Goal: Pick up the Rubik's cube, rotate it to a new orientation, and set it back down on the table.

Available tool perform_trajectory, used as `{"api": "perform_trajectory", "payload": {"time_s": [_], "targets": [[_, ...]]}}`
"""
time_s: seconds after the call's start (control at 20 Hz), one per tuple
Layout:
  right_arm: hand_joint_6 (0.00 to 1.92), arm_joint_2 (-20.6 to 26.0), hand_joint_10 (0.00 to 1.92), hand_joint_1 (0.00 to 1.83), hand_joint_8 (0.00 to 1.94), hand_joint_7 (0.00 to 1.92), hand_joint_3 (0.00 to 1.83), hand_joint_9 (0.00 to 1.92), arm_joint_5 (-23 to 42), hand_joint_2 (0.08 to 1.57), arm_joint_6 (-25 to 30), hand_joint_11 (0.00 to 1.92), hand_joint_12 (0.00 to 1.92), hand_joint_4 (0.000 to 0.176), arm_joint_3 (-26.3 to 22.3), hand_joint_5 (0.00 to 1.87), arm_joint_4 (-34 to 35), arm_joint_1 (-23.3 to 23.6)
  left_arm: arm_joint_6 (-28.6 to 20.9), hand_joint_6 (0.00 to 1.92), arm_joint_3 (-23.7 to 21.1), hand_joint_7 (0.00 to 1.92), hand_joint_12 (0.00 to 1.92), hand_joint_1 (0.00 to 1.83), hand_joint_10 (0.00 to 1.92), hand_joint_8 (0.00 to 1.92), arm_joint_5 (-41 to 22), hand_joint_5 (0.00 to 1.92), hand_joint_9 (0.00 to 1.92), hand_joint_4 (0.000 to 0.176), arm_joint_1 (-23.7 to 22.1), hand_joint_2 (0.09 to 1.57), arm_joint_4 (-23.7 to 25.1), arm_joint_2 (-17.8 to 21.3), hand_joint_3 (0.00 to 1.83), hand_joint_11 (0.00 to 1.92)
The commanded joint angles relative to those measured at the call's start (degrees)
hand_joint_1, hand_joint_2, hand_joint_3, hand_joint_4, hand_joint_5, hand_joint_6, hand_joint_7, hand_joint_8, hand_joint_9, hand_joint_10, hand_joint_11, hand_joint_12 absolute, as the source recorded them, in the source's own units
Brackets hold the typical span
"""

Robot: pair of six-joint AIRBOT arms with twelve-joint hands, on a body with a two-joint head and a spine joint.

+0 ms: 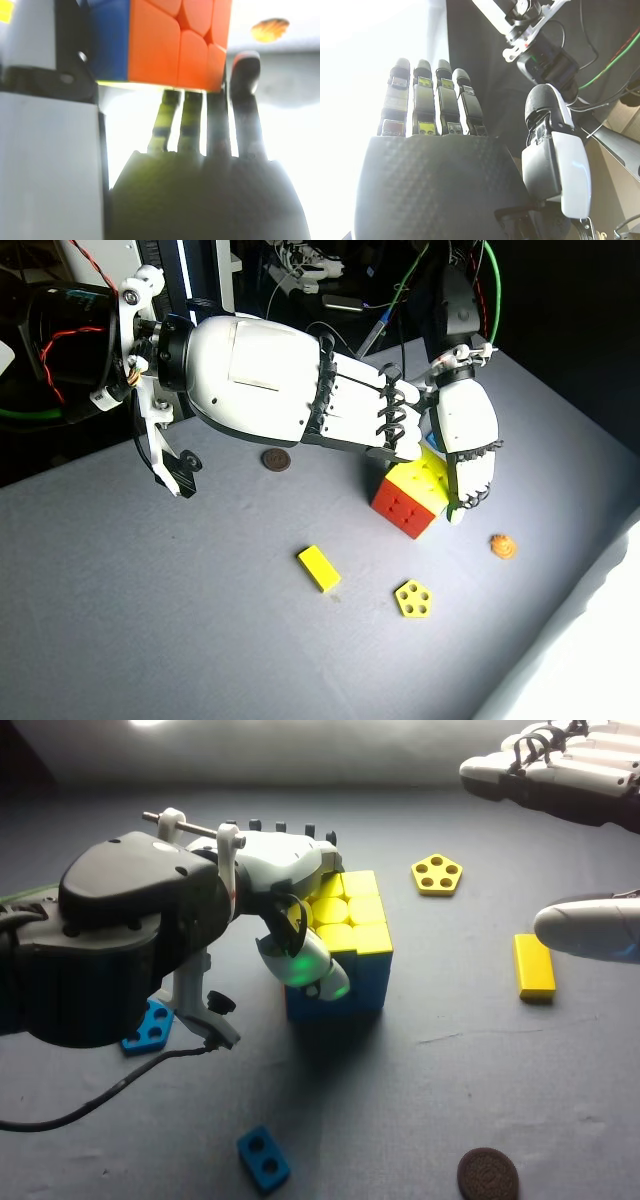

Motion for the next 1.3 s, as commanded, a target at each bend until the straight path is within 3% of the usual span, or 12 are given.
{"api": "perform_trajectory", "payload": {"time_s": [0.0,0.1,0.25,0.45,0.5,0.55,0.65,0.75,0.9,1.1,1.2,1.25], "targets": [[0.0,0.5,0.0,0.09,0.0,0.11,0.0,0.07,6.4,1.27,0.0,0.0,0.13,0.0,0.0,0.04,0.9,1.1,-0.2,1.76,-0.5,0.42,1.92,0.98,1.92,1.89,0.0,0.48,0.3,0.023,-1.6,1.44,3.1,0.6,0.0,0.34],[0.0,1.0,0.0,0.1,0.0,0.1,0.0,0.07,6.4,1.27,0.0,0.0,0.11,0.0,0.0,0.04,0.9,1.8,-0.2,1.73,-1.1,0.44,1.92,0.99,1.92,1.89,1.2,0.49,0.32,0.018,-3.2,1.43,3.6,1.1,0.0,0.35],[0.01,1.4,0.01,0.08,0.01,0.14,0.0,0.11,6.3,1.26,0.0,0.0,0.31,0.0,0.2,0.06,0.8,2.8,-0.2,1.69,-3.3,0.47,1.92,1.01,1.92,1.85,2.1,0.51,0.31,0.019,-5.4,1.41,3.8,2.3,0.0,0.33],[0.02,1.7,0.1,0.12,0.02,0.29,0.0,0.34,5.9,1.25,0.3,0.0,0.87,0.0,0.6,0.12,-3.1,4.7,-0.2,1.75,-6.0,0.43,1.92,0.98,1.92,1.9,2.4,0.46,0.31,0.02,-7.1,1.44,2.1,3.9,0.0,0.33],[0.02,1.7,0.19,0.1,0.08,0.44,0.0,0.46,4.9,1.25,0.9,0.0,1.18,0.0,0.7,0.14,-3.9,5.1,-0.2,1.77,-6.4,0.44,1.92,0.98,1.92,1.89,2.4,0.45,0.3,0.024,-7.3,1.44,1.9,4.1,0.0,0.32],[0.01,1.7,0.88,0.11,0.29,0.58,0.0,0.41,0.7,1.25,3.2,0.0,1.55,0.0,0.8,0.16,-5.6,6.7,-0.2,1.78,-6.9,0.45,1.92,0.98,1.92,1.89,2.4,0.43,0.31,0.021,-7.8,1.44,1.8,4.4,0.0,0.32],[0.0,1.4,1.62,0.11,1.12,0.44,0.0,0.36,-6.4,1.27,10.4,0.14,1.89,0.0,1.4,0.16,-9.8,9.5,-0.2,1.77,-7.3,0.46,1.92,0.98,1.92,1.87,2.8,0.44,0.32,0.024,-8.6,1.44,1.8,4.6,0.0,0.32],[0.0,0.6,1.88,0.15,1.46,0.44,0.0,0.47,-7.3,1.27,17.4,0.38,1.92,0.0,2.6,0.16,-14.4,10.3,-0.2,1.71,-7.6,0.48,1.92,1.01,1.92,1.83,3.1,0.49,0.33,0.024,-9.3,1.41,1.7,4.8,0.0,0.34],[0.01,0.1,1.91,0.2,1.48,0.55,0.0,0.56,-7.4,1.25,17.3,0.5,1.92,0.0,2.7,0.19,-16.8,11.4,4.9,1.73,-7.8,0.47,1.92,1.0,1.92,1.84,4.0,0.48,0.32,0.026,-10.9,1.42,-2.6,4.9,0.0,0.34],[0.01,-1.6,1.92,0.16,1.5,0.45,0.0,0.49,-11.5,1.25,17.3,0.47,1.92,0.0,2.7,0.18,-19.2,13.1,5.0,1.69,-8.1,0.46,1.92,1.01,1.92,1.89,4.4,0.48,0.31,0.001,-11.3,1.42,-2.9,5.0,0.0,0.34],[0.01,-2.4,1.92,0.16,1.49,0.45,0.0,0.5,-12.6,1.25,17.3,0.5,1.92,0.0,2.7,0.19,-19.4,13.5,5.0,1.68,-8.1,0.45,1.92,1.01,1.92,1.9,4.4,0.49,0.3,0.0,-11.4,1.42,-2.9,5.0,0.0,0.33],[0.01,-2.9,1.92,0.15,1.5,0.43,0.0,0.49,-14.1,1.26,17.4,0.48,1.92,0.0,2.6,0.19,-19.4,14.0,5.0,1.72,-8.1,0.45,1.92,0.99,1.92,1.89,4.4,0.47,0.31,0.013,-11.4,1.43,-2.9,5.0,0.0,0.33]]}}
